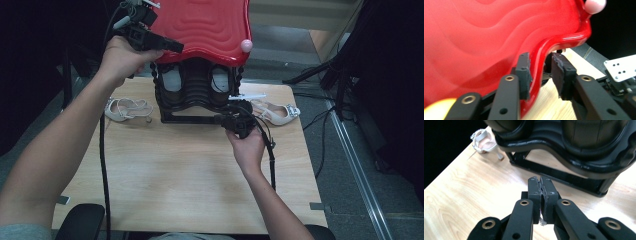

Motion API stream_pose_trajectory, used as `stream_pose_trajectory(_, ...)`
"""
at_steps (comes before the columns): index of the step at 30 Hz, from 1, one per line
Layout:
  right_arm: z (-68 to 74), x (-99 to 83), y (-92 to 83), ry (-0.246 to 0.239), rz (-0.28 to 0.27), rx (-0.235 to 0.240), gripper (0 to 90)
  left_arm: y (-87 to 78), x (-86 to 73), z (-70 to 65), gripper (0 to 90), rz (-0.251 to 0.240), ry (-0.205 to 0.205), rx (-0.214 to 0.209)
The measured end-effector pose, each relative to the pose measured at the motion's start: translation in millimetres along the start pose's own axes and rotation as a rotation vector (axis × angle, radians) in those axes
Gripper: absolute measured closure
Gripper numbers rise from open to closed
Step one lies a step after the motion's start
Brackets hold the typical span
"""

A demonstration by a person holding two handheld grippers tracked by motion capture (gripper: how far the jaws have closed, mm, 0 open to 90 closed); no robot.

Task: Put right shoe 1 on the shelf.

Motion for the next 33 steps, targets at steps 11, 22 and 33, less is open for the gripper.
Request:
stream_pose_trajectory(11, -5.6, -22.0, -3.5, 0.006, 0.015, 0.030, 84.1, -28.7, -28.7, -10.8, 53.7, 0.001, -0.007, -0.025)
stream_pose_trajectory(22, -14.7, -47.0, -0.2, 0.006, 0.028, 0.025, 83.6, -31.7, -64.7, -8.7, 51.5, 0.014, -0.038, -0.041)
stream_pose_trajectory(33, -24.7, -69.6, -2.9, 0.017, 0.038, 0.062, 78.8, -25.1, -98.4, -1.3, 50.8, 0.030, -0.074, -0.030)
Point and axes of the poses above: each handheld gripper's, and its own axes: y roughly forward along the jaws, x roughly out of its top, z roughly to its left, the point moved 3 cm from there along y, roughly forward along the jaws, and after that the axes turned 3 degrees about -z, right-handed, at the moved point
